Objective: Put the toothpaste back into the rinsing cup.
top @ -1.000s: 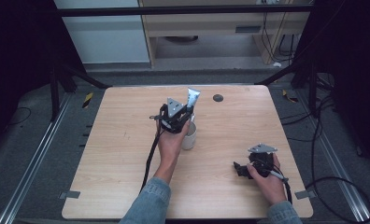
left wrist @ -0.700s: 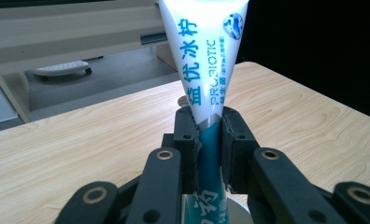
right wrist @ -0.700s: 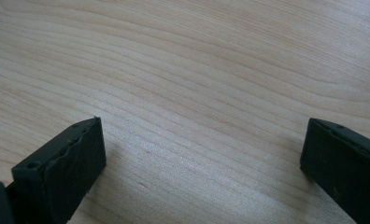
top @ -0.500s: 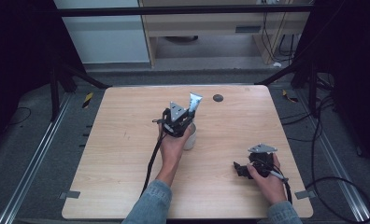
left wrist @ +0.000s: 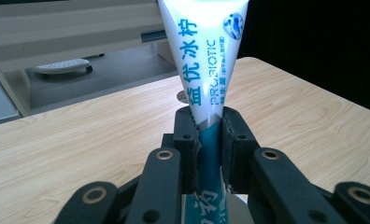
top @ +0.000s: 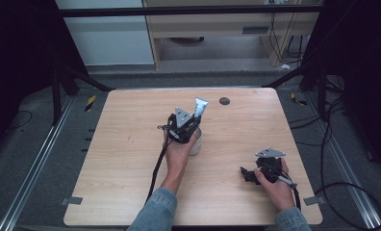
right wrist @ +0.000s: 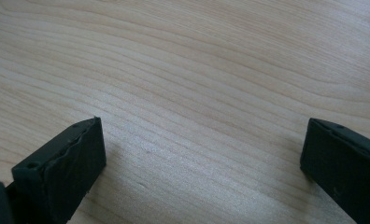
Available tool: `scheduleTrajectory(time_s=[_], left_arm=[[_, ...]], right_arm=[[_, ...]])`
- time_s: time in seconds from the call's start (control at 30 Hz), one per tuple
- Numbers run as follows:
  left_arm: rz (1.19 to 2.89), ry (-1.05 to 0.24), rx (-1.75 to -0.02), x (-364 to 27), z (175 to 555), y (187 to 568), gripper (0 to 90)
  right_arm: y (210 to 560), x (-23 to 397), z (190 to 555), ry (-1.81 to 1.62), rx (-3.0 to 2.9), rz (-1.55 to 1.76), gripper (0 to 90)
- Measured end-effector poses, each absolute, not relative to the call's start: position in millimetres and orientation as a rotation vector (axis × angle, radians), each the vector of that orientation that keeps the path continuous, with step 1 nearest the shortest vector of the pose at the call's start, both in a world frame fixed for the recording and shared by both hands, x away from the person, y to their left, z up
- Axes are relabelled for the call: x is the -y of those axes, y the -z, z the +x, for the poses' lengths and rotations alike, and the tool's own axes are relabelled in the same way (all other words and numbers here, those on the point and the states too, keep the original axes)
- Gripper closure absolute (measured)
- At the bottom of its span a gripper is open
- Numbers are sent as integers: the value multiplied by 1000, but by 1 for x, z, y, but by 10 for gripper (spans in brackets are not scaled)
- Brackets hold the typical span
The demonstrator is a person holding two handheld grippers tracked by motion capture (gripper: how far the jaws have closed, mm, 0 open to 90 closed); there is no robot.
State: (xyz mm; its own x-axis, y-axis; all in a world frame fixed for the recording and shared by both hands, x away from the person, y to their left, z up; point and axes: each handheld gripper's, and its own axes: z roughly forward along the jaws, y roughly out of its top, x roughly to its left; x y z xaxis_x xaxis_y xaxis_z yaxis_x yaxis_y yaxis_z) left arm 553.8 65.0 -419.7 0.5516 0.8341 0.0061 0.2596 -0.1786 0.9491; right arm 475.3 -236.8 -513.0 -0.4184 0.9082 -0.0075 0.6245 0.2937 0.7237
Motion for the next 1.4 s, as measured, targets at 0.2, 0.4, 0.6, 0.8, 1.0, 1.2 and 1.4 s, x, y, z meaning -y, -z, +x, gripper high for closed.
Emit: scheduleTrajectory(time_s=[0.2, 0.4, 0.6, 0.8, 1.0, 1.2, 1.4], left_arm=[[1719, -671, -923, -66, 553, 423, 780], [1727, -679, -922, -67, 552, 425, 779], [1740, -689, -924, -67, 550, 427, 778], [1757, -687, -937, -68, 548, 430, 777], [1769, -687, -941, -69, 547, 431, 776], [1782, -694, -935, -67, 545, 431, 776], [1797, -708, -939, -64, 542, 429, 774]], right_arm=[[513, 237, 475, -914, -2149, 1374, 4], [513, 237, 475, -915, -2150, 1375, 4], [513, 237, 475, -914, -2149, 1373, 4], [513, 237, 475, -916, -2150, 1372, 4], [513, 237, 475, -915, -2150, 1375, 4], [513, 237, 475, -915, -2150, 1374, 4], [513, 237, 475, -914, -2150, 1374, 4]])
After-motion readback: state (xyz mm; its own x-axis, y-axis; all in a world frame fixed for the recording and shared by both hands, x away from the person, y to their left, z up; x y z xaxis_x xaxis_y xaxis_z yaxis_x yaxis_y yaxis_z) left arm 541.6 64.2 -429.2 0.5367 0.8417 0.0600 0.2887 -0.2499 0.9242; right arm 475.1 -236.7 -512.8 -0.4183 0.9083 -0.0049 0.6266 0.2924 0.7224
